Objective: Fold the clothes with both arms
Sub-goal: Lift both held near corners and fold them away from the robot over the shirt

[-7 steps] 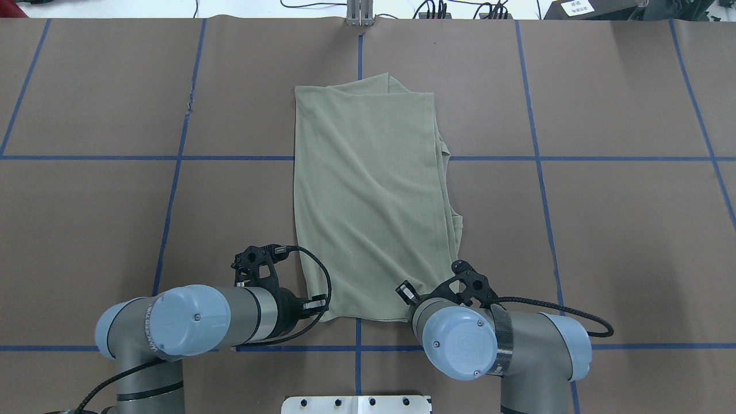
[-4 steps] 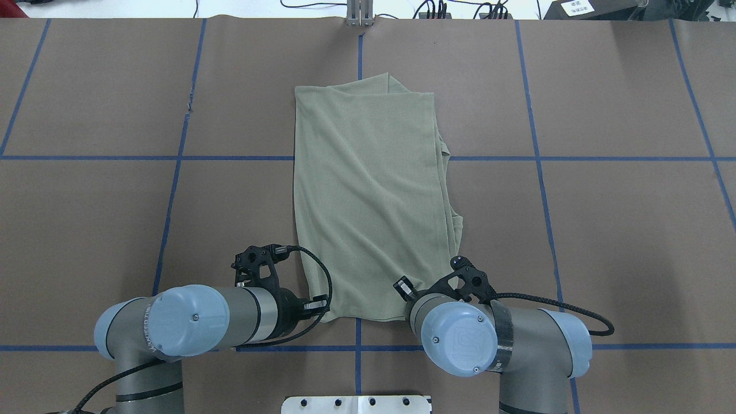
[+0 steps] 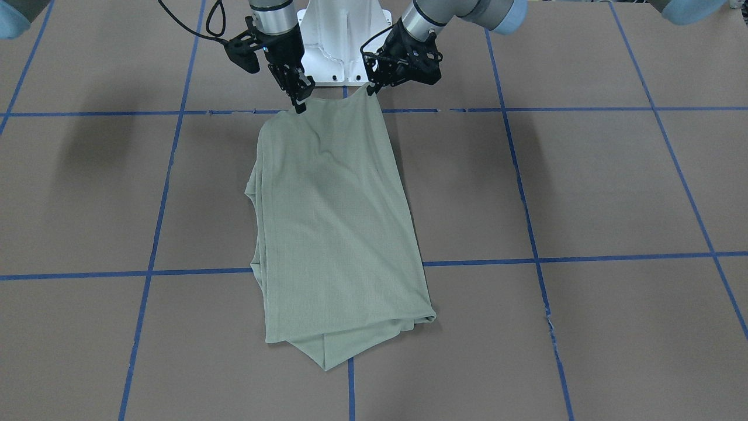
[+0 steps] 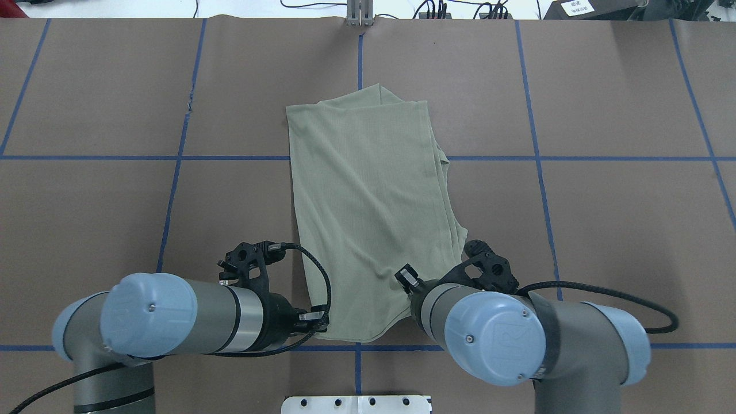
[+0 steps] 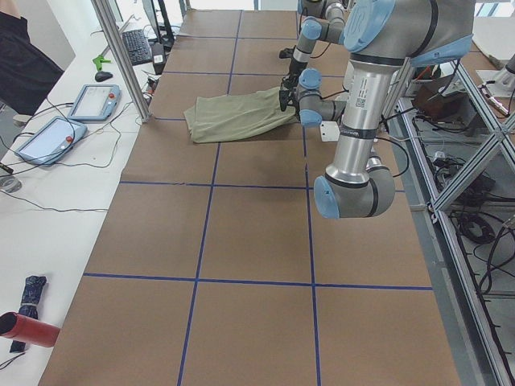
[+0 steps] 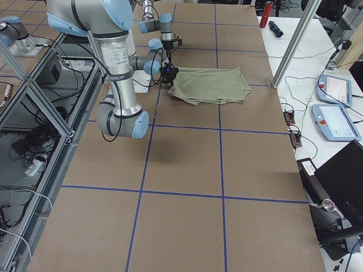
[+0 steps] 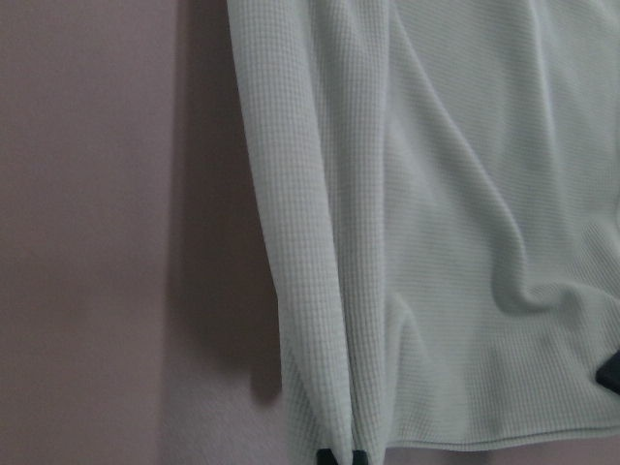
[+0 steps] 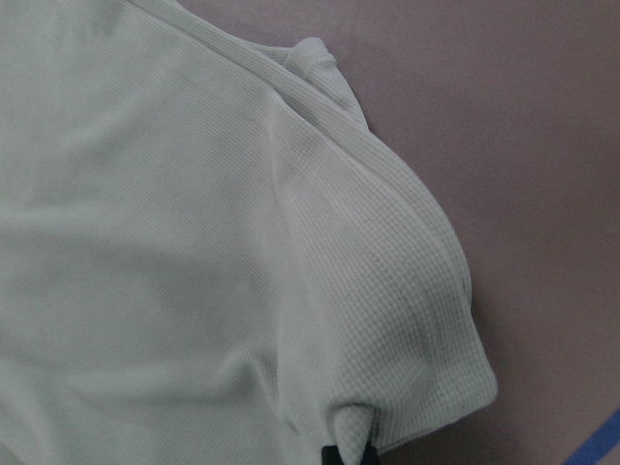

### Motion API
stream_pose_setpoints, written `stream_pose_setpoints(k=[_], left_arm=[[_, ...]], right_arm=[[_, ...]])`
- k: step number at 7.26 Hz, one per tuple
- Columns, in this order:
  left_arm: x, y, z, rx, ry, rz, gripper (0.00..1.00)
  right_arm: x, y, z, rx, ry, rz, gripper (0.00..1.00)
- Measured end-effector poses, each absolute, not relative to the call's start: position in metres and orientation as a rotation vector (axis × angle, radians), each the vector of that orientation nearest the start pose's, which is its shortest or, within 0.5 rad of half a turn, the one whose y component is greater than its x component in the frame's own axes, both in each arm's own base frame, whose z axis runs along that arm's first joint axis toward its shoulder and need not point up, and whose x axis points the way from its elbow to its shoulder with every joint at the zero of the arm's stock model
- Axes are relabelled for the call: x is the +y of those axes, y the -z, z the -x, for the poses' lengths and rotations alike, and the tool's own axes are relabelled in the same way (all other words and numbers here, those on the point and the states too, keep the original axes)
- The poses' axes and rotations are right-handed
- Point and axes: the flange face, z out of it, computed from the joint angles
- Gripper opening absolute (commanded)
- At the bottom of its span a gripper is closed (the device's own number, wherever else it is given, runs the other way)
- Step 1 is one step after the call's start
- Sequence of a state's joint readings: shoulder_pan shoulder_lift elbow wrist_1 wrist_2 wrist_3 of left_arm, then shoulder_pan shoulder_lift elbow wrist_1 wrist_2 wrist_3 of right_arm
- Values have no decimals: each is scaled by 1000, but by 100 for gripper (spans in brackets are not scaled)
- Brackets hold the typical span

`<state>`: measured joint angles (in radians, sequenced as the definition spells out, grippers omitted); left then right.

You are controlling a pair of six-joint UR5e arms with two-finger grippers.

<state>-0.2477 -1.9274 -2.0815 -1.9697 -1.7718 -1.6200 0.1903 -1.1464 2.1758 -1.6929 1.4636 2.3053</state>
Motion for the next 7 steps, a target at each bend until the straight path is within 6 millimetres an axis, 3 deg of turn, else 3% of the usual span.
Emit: stream_pose_setpoints(k=[2,3,5,7], left_arm=[[-233,-156,-424,1268,110,92,0],[-241,-150,-410,1260,110,96,0],[-272,-160,-418,1212,96,37,0],[-335,-188,-446,1120,73,-64,0]], right_arm=[[-233,-157,424,-934,-888,212,0],[-234,-147,417,-928,-866,222,0],[-250,-149,429,-896,-796,156,0],[-299,-157,459,-881,-762,70,0]])
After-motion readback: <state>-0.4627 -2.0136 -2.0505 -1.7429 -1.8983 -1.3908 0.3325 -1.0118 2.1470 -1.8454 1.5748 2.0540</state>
